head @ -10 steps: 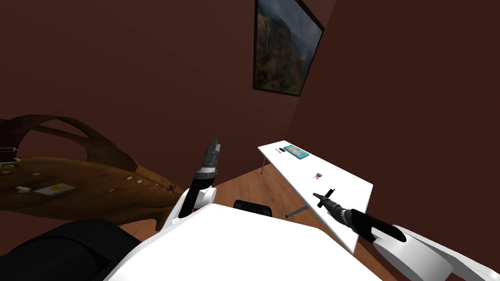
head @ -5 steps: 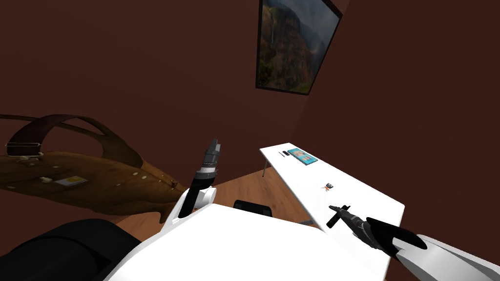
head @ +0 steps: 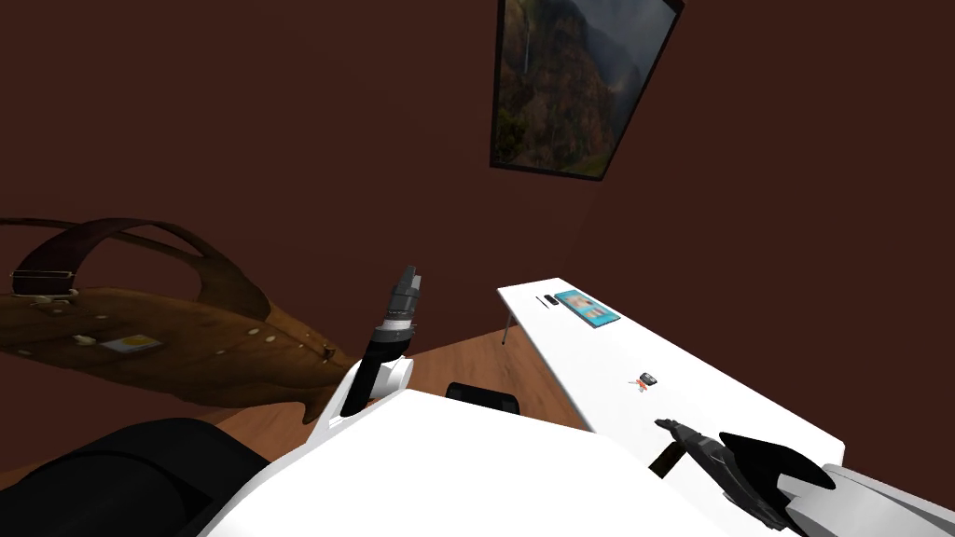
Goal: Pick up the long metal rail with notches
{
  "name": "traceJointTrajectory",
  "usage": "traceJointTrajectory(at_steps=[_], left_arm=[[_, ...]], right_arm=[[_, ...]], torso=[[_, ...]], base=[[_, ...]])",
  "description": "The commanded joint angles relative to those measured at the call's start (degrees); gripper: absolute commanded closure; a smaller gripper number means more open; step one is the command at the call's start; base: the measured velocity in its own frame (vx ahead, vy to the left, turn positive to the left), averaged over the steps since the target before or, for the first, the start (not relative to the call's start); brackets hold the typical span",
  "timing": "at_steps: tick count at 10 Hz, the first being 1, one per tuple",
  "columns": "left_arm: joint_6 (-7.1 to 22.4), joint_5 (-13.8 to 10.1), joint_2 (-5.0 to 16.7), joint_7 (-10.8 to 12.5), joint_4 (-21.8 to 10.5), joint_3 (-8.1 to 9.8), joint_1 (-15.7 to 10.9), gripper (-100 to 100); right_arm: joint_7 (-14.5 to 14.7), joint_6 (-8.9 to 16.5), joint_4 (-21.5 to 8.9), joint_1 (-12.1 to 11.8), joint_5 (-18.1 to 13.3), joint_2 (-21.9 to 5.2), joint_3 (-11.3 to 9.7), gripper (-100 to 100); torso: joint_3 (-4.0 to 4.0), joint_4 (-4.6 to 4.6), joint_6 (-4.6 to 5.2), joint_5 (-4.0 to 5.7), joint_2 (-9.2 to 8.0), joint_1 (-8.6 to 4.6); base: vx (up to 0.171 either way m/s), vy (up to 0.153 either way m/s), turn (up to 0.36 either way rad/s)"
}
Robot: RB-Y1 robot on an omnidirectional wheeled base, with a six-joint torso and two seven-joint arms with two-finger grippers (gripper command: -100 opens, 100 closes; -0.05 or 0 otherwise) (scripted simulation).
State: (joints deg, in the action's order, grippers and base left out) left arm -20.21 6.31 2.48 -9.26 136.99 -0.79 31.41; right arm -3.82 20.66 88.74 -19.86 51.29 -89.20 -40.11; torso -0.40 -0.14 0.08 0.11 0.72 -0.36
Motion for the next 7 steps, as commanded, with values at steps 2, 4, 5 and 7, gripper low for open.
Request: traceJointTrajectory(at_steps=[2, 4, 5, 7], left_arm=[[0.00, 0.00, 0.00, 0.00, 0.00, 0.00, 0.00, 0], [0.00, 0.00, -0.01, 0.00, 0.00, -0.01, -0.01, 0], [0.00, 0.00, -0.01, 0.00, 0.00, -0.01, -0.01, 0], [0.00, 0.00, -0.01, 0.00, 0.00, -0.01, -0.01, 0]], right_arm=[[-0.54, 0.76, -0.17, 0.12, 0.42, -0.31, -0.74, -100], [-0.23, 0.65, -1.73, 0.15, -0.54, 1.54, -0.58, -100], [-0.09, 0.56, -2.48, 0.14, -1.06, 2.47, -0.47, -100], [0.21, 0.39, -3.98, 0.13, -2.10, 4.34, -0.23, -100]], torso=[[0.03, 0.01, 0.01, 0.01, -0.06, 0.02], [0.24, 0.09, 0.03, -0.05, -0.42, 0.28], [0.27, 0.11, 0.03, -0.04, -0.48, 0.28], [0.29, 0.11, 0.03, -0.04, -0.51, 0.26]], base=[[0.077, -0.055, 0.029], [0.009, -0.009, 0.012], [0.011, -0.018, 0.024], [0.010, -0.019, 0.015]])
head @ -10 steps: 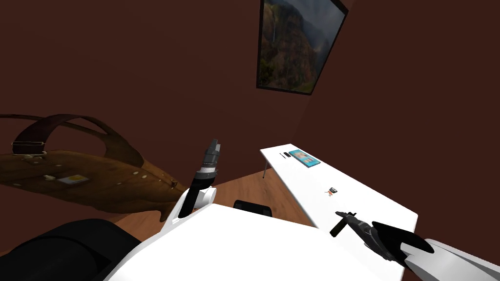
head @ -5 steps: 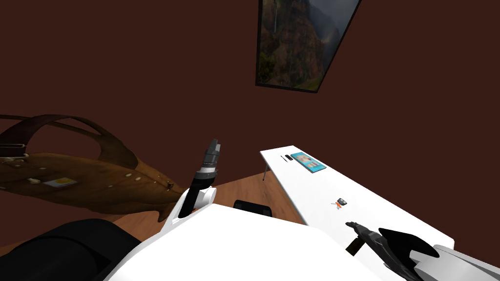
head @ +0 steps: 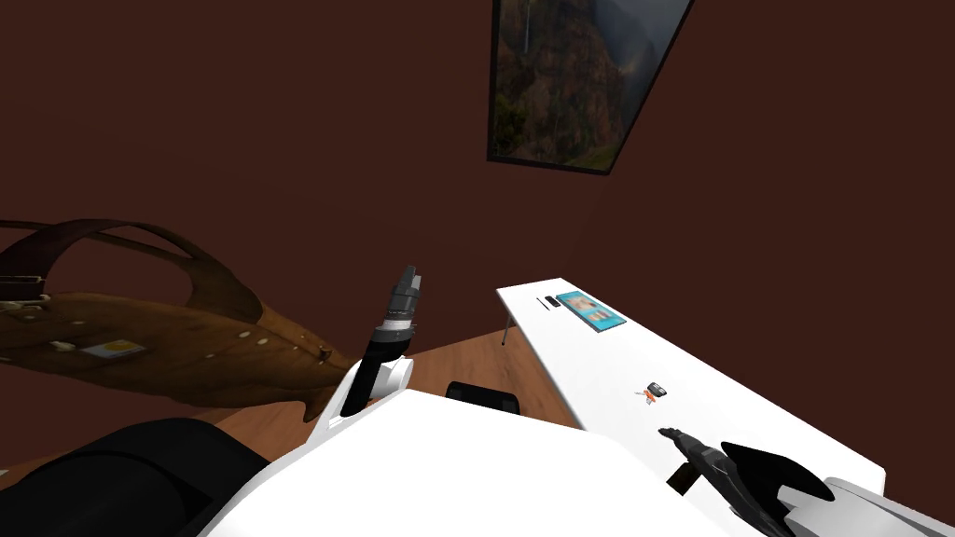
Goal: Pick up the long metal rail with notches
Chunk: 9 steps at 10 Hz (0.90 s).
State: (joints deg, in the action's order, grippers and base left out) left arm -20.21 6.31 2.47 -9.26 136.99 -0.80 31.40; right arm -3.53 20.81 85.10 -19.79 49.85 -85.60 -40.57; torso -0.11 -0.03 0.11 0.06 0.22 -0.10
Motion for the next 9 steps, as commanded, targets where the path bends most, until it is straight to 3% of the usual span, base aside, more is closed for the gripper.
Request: traceJointTrajectory(at_steps=[1, 2, 6, 7, 8, 9], left_arm=[[0.00, 0.00, 0.00, 0.00, 0.00, 0.00, 0.00, 0], [0.00, 0.00, 0.00, 0.00, 0.00, 0.00, 0.00, 0], [0.00, 0.00, 0.00, 0.00, 0.00, 0.00, 0.00, 0], [0.00, 0.00, 0.00, 0.00, 0.00, 0.00, 0.00, 0], [0.00, 0.00, 0.00, 0.00, 0.00, 0.00, 0.00, 0], [0.00, 0.00, 0.00, 0.00, 0.00, 0.00, 0.00, 0]], right_arm=[[0.00, 0.00, 0.00, 0.00, 0.00, 0.00, 0.00, -100], [0.09, -0.07, -0.12, 0.01, -0.03, 0.10, -0.01, 100], [0.08, -0.04, -0.14, -0.02, -0.03, 0.01, -0.01, 100], [0.07, -0.03, -0.15, -0.04, -0.02, 0.01, -0.02, 0], [-0.45, 0.46, 1.54, 0.07, 0.64, -1.59, -0.07, 100], [-0.59, 0.55, 2.29, 0.08, 1.16, -2.52, -0.19, 100]], torso=[[0.00, 0.00, 0.00, 0.00, 0.00, 0.00], [0.01, 0.00, 0.00, -0.02, -0.01, 0.04], [-0.05, -0.02, -0.08, 0.14, 0.07, -0.08], [-0.06, -0.02, -0.10, 0.15, 0.09, -0.09], [-0.06, -0.03, -0.09, 0.14, 0.09, -0.10], [-0.05, -0.02, -0.09, 0.11, 0.07, -0.03]], base=[[0.005, -0.009, 0.003], [0.000, 0.000, 0.000], [0.000, -0.001, -0.004], [0.000, 0.000, 0.000], [-0.007, 0.016, -0.016], [-0.013, 0.024, -0.020]])
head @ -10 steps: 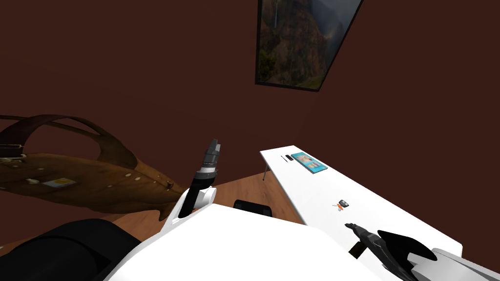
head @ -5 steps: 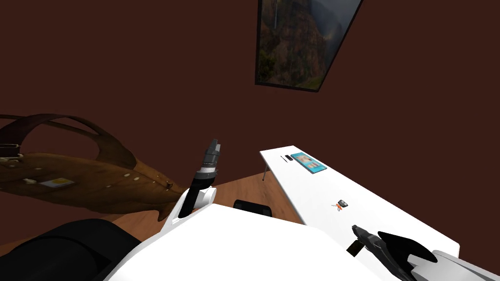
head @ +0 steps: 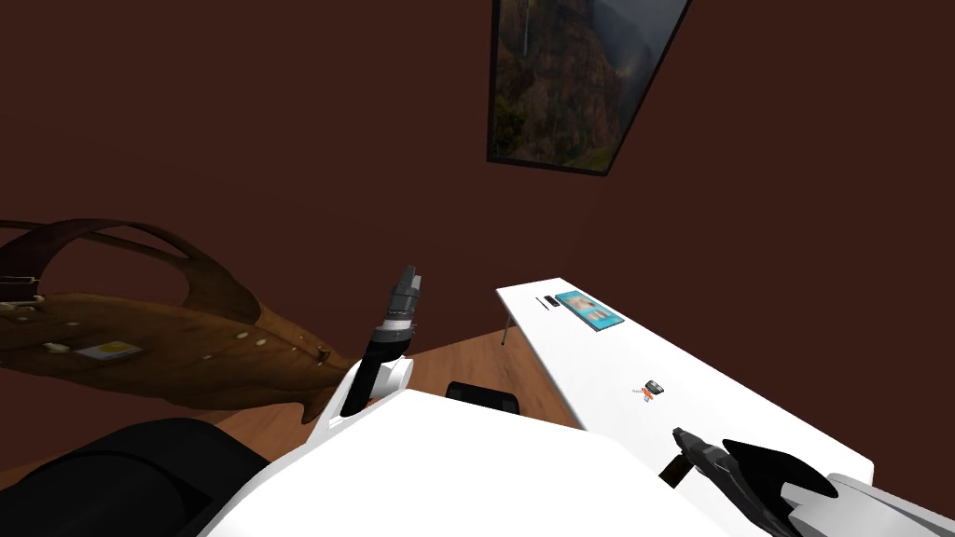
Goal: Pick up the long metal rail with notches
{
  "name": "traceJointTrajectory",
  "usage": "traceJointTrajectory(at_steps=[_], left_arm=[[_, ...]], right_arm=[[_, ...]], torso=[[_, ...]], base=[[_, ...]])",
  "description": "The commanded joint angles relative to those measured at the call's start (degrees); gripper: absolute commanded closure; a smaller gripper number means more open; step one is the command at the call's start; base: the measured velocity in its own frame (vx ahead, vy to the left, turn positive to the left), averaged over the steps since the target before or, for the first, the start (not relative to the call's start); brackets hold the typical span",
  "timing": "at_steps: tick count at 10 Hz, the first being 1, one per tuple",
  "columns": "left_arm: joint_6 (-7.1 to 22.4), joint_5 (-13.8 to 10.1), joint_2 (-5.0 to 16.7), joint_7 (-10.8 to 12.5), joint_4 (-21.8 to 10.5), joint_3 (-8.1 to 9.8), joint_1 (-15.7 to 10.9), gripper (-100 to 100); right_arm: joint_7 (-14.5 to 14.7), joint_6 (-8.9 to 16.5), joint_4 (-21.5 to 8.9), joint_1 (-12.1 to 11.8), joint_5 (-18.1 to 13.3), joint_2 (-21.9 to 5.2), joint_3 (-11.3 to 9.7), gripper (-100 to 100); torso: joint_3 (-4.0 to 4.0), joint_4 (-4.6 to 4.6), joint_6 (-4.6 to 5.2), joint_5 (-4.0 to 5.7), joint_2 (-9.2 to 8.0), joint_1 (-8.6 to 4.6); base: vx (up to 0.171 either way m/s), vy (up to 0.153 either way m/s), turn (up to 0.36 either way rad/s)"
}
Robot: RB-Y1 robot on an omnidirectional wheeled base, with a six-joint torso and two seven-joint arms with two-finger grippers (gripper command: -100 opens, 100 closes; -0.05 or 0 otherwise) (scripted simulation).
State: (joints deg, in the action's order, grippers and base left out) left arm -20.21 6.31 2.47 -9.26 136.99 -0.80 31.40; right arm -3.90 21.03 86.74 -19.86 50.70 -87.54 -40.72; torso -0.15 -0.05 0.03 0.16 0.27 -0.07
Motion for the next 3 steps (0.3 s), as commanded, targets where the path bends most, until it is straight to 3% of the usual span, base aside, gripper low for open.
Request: traceJointTrajectory(at_steps=[1, 2, 3], left_arm=[[0.00, 0.00, 0.00, 0.00, 0.00, 0.00, 0.00, 0], [0.00, 0.00, 0.00, 0.00, 0.00, 0.00, 0.00, 0], [0.00, 0.00, 0.00, 0.00, 0.00, 0.00, 0.00, 0]], right_arm=[[-0.45, 0.46, 1.77, 0.16, 1.09, -1.99, -0.22, 100], [0.23, 0.16, 0.69, 0.51, 1.29, -1.15, -0.45, 100], [0.34, 0.19, 0.76, 0.58, 1.47, -1.28, -0.50, 0]], torso=[[0.00, 0.00, 0.00, 0.00, 0.00, 0.00], [0.01, 0.01, -0.01, -0.01, -0.01, 0.02], [0.00, 0.00, 0.00, 0.02, 0.01, -0.04]], base=[[-0.014, 0.025, -0.023], [-0.006, 0.010, -0.003], [0.000, 0.000, 0.000]])
